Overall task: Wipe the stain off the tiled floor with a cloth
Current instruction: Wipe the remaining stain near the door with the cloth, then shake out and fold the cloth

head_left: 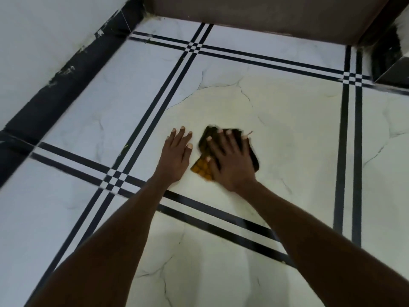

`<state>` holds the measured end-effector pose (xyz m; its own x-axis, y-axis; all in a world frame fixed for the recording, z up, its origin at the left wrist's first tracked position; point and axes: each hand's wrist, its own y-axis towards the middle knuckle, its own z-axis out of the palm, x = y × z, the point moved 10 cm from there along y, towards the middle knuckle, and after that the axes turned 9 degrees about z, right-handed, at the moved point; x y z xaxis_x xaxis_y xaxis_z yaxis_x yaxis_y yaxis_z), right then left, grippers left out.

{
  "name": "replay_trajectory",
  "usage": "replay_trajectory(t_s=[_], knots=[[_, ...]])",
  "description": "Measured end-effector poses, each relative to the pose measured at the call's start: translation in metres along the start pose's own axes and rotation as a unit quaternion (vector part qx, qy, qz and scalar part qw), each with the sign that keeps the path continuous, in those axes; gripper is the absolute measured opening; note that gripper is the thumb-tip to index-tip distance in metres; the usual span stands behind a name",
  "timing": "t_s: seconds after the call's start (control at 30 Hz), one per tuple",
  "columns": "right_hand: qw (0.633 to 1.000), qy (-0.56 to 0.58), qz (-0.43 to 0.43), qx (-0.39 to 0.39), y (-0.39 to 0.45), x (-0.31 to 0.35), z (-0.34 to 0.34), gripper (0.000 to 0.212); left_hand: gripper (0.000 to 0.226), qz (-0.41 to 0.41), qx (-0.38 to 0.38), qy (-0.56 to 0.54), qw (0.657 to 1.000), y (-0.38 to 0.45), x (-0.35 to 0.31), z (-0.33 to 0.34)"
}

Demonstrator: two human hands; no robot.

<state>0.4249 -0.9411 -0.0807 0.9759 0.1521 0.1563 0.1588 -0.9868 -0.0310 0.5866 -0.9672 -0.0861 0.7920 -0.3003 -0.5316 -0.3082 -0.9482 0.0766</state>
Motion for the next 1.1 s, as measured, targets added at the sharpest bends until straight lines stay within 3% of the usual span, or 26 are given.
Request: replay_trajectory(t_s=[0.13,0.23,0.33,0.47,0.53,0.6,0.7,0.87,1.0,1.1], knots=[[0.984,0.011,-0.172,0.035,-0.086,0.039,0.008,0.059,0.058,-0.056,0.004,-0.041,0.998,-0.007,-0.010,0.002],[0.977,0.015,-0.205,0.054,-0.112,0.001,0.007,0.057,0.060,-0.082,-0.001,-0.059,0.995,-0.020,-0.030,0.008],[0.992,0.084,-0.084,0.041,-0.082,-0.058,-0.008,0.058,0.066,-0.058,0.001,-0.063,0.996,-0.028,-0.063,0.019],[0.970,0.241,-0.006,0.033,-0.050,-0.080,-0.020,0.058,0.062,-0.038,0.030,-0.077,0.996,-0.021,-0.107,0.046],[0.936,0.346,0.052,0.029,-0.041,-0.088,-0.027,0.051,0.048,-0.042,0.026,-0.079,0.996,-0.011,-0.122,0.052],[0.881,0.455,0.131,0.008,-0.040,-0.103,-0.039,0.045,0.028,-0.060,-0.001,-0.092,0.994,-0.003,-0.132,0.050],[0.808,0.539,0.232,-0.051,-0.046,-0.134,-0.057,0.037,0.010,-0.125,-0.026,-0.188,0.974,0.006,-0.138,0.036],[0.771,0.564,0.296,-0.020,-0.051,-0.159,-0.079,0.028,0.022,-0.190,0.014,-0.315,0.930,0.013,-0.158,0.011],[0.720,0.613,0.324,0.040,-0.059,-0.141,-0.107,0.023,0.020,-0.188,0.018,-0.346,0.919,0.016,-0.195,-0.036],[0.687,0.650,0.316,0.072,-0.072,-0.111,-0.165,0.026,0.024,-0.168,0.045,-0.325,0.930,0.012,-0.243,-0.095]])
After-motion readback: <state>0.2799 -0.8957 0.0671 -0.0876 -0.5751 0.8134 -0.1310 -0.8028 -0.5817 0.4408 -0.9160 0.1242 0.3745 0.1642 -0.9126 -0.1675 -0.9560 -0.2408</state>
